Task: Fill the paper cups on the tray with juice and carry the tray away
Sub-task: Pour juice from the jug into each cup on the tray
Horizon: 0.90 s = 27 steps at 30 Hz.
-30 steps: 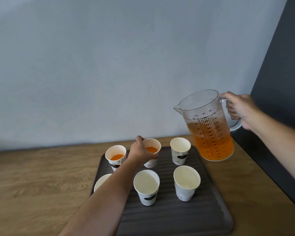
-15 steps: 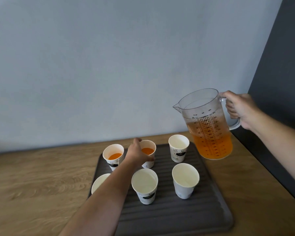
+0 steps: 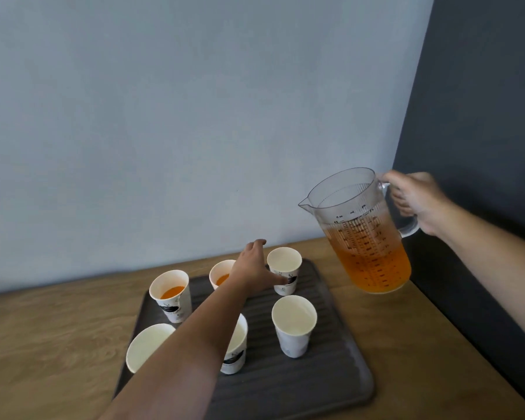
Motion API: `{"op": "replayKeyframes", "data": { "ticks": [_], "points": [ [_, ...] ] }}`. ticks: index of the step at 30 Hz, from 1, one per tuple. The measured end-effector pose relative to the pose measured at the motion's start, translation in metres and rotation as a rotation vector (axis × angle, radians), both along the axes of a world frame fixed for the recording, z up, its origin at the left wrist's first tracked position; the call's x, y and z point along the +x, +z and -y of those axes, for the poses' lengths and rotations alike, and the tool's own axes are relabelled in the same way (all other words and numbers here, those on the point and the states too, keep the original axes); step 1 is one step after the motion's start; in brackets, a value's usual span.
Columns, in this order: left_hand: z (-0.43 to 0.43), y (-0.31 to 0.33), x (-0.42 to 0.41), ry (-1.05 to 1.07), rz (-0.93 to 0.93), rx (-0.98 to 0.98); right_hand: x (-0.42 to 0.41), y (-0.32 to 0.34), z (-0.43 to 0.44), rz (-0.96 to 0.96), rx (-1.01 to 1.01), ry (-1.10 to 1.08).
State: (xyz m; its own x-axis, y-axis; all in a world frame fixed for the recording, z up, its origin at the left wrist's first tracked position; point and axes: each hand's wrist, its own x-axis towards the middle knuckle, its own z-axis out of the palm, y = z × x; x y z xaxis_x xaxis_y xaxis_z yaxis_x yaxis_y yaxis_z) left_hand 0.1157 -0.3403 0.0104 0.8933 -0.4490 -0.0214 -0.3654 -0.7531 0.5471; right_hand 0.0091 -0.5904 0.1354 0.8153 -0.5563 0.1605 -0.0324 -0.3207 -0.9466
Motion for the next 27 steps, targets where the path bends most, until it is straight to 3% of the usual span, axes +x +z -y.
{"op": "replayKeyframes", "data": {
  "ticks": [12, 27],
  "points": [
    [0.046, -0.024, 0.015, 0.094, -0.064, -0.022, -0.004, -0.029, 0.035, -0.081, 0.007, 0.008],
    [0.022, 0.023, -0.02, 0.092, 0.004, -0.431, -0.01, 0.003, 0.012, -0.095, -0.142, 0.047]
  ]
}}
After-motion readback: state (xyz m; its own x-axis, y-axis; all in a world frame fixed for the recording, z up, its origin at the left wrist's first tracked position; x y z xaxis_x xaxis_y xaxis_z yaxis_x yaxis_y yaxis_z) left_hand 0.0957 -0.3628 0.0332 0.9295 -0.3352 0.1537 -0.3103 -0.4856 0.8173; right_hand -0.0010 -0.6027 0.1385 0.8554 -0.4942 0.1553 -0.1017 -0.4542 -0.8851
